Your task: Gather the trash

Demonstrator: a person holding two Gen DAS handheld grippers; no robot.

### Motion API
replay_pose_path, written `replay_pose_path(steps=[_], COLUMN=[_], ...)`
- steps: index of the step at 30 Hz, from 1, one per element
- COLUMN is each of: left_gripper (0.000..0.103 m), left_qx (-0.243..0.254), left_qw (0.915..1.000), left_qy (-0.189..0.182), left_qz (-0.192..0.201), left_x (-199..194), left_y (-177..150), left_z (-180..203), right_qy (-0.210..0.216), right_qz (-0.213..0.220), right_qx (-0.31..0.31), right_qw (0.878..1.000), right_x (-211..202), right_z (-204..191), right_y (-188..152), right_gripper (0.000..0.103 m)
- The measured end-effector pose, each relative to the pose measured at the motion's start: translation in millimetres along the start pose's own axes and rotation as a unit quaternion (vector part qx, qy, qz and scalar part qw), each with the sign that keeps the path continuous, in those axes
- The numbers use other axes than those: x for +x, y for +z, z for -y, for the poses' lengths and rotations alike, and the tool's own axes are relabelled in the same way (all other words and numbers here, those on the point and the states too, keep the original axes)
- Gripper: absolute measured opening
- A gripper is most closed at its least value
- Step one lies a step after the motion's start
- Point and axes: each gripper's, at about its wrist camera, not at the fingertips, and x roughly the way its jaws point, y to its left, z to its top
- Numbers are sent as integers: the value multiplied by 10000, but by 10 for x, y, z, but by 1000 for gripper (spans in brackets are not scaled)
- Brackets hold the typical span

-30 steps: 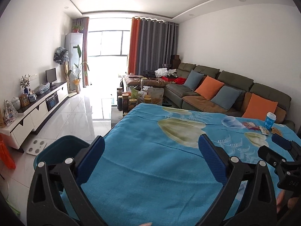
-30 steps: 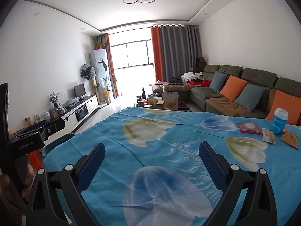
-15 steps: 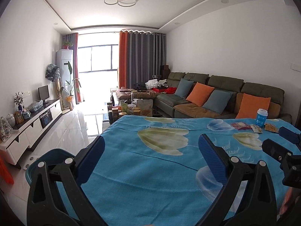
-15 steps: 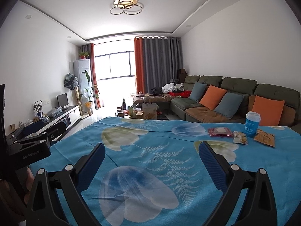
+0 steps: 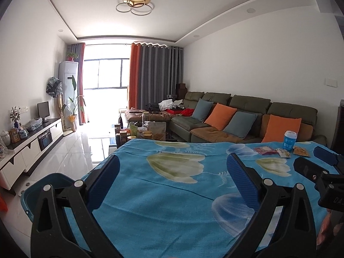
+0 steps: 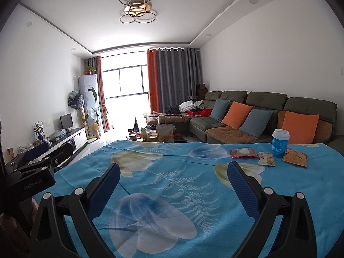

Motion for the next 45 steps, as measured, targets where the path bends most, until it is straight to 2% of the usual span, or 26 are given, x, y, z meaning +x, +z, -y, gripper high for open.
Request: replay_pose_path(steps=[45], left_gripper=[98], left_qx=[-7], left_qw=[9998], left_qy=[107], left_qz=[170], left_x=[-31], left_y=[-1], left_z=[28], right_qy=[-71], right_qz=[71], right_qx=[33], right_qw=[9999], right_x=[-67], right_z=[23], right_y=[35], right_gripper=[96])
